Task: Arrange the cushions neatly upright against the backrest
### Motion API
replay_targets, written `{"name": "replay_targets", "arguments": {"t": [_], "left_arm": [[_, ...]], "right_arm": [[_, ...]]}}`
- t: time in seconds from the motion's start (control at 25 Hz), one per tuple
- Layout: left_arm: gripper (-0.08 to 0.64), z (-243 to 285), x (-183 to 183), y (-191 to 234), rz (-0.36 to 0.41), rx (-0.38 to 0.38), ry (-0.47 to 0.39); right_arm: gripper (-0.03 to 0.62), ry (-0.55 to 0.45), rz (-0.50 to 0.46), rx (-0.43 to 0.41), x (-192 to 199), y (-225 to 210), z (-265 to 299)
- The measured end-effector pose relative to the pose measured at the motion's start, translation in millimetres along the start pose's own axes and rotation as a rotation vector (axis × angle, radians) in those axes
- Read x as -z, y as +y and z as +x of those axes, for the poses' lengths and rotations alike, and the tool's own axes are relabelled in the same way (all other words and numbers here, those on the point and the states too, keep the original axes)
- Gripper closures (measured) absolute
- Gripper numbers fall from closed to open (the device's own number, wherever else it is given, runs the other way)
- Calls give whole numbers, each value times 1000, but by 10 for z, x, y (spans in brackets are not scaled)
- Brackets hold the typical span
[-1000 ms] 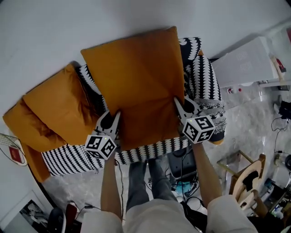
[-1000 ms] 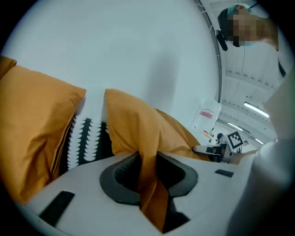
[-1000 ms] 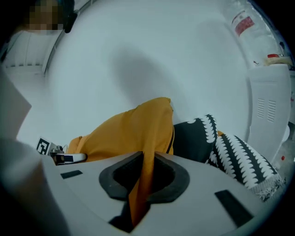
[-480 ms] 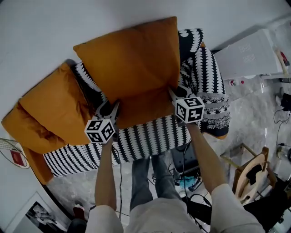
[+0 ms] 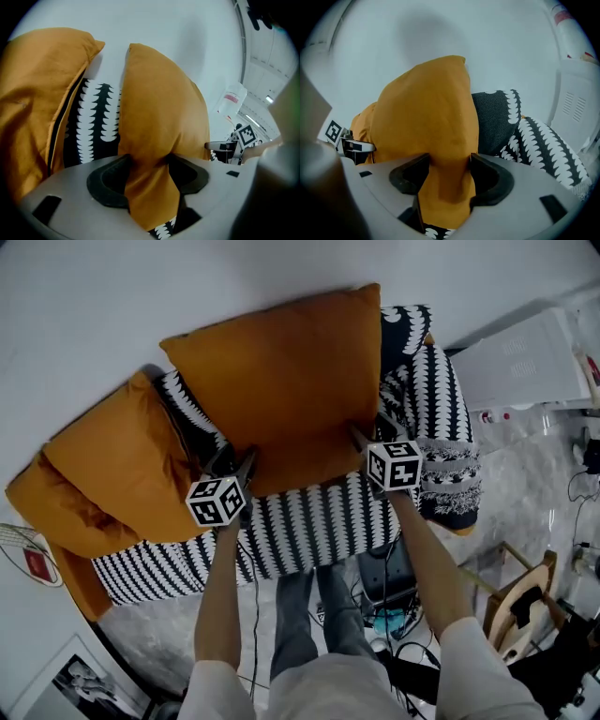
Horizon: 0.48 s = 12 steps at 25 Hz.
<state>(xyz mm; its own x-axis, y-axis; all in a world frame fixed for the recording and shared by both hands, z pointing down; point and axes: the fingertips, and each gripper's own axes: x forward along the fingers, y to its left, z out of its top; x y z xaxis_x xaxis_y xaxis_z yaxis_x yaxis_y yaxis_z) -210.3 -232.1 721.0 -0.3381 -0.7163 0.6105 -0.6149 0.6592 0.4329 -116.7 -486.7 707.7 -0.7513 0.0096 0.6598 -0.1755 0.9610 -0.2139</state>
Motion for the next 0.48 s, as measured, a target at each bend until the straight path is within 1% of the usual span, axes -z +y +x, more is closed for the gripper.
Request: {"name": "replay_targets", "arguments": {"t": [0.08,0.12,0.24,0.36,0.4,0.44,0.48], "left_arm": [[267,-68,54,25,-20,-1,-5],[264,-110,74,14,-15,0,-8],[265,-262,89,-102,38,1,-31],[269,-462,113,-293,92,9,-55],[286,-534,117,-365,112,12,-63],[323,-611,111,-440,129,15,-73],[399,-692,94,-521,145,21,-87]], "right_arm": [[308,-14,0,8,14,-4,-70],[308,-26,7,16,17,-12,-126],[308,-75,36,59,7,-24,-362],[318,-100,38,63,67,112,-639],[339,-104,30,54,85,192,-732],[362,-110,18,43,95,281,-830],[399,-120,7,33,95,378,-932]]}}
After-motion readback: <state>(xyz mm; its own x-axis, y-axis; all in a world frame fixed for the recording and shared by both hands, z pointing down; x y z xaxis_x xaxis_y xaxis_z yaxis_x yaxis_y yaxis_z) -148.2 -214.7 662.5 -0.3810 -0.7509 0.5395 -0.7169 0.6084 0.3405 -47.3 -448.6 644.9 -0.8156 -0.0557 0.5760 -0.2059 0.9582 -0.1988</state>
